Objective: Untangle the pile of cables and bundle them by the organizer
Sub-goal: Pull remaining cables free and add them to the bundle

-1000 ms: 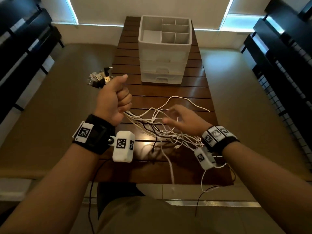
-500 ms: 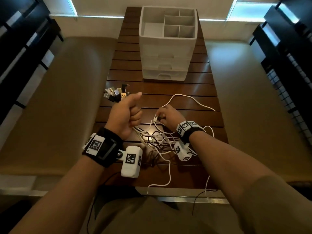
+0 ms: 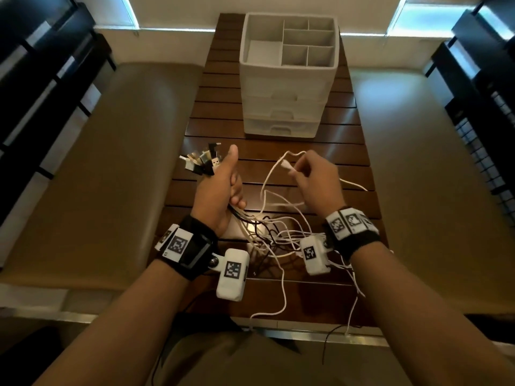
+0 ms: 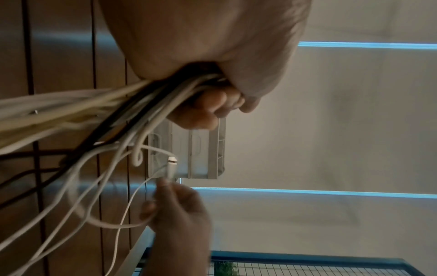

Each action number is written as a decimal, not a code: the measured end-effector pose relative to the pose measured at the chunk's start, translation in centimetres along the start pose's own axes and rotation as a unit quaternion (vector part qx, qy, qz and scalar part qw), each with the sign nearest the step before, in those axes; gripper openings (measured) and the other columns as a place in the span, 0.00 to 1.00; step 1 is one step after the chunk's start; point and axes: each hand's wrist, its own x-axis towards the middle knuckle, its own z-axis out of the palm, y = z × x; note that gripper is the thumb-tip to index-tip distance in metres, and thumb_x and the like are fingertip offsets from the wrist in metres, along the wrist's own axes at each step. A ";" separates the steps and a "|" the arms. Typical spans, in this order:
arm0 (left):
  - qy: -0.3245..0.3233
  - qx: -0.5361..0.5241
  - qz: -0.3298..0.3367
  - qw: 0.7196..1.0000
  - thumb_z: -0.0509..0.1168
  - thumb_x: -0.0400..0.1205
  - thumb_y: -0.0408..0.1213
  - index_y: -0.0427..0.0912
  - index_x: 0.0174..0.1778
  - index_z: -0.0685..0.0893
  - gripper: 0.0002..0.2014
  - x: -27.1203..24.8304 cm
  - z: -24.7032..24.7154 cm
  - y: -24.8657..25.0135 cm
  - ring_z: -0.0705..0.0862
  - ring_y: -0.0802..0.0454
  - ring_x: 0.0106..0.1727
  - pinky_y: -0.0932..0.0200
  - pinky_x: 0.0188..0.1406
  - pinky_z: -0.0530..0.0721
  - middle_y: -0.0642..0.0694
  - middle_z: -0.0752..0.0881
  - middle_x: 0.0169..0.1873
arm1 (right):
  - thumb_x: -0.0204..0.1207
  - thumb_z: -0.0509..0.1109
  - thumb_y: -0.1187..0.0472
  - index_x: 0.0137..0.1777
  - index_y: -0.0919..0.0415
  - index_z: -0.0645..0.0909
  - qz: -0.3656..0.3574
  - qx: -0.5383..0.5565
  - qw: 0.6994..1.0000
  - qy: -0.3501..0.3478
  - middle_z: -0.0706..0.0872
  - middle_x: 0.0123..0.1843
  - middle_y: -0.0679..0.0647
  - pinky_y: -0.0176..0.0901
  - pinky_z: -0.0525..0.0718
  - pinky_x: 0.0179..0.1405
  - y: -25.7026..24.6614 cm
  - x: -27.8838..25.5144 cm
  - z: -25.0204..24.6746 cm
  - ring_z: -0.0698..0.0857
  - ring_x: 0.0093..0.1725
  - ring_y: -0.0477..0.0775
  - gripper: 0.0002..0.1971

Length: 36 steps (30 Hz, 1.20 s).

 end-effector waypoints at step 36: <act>-0.025 -0.025 0.115 0.993 0.75 0.85 0.42 0.40 0.41 0.85 0.11 -3.0 2.1 2.8 0.86 0.53 0.35 0.57 0.38 0.87 0.46 0.84 0.34 | 0.85 0.72 0.63 0.47 0.60 0.76 -0.118 0.283 0.952 -0.011 0.84 0.40 0.54 0.53 0.87 0.40 -12.9 -8.4 -1.6 0.85 0.39 0.53 0.07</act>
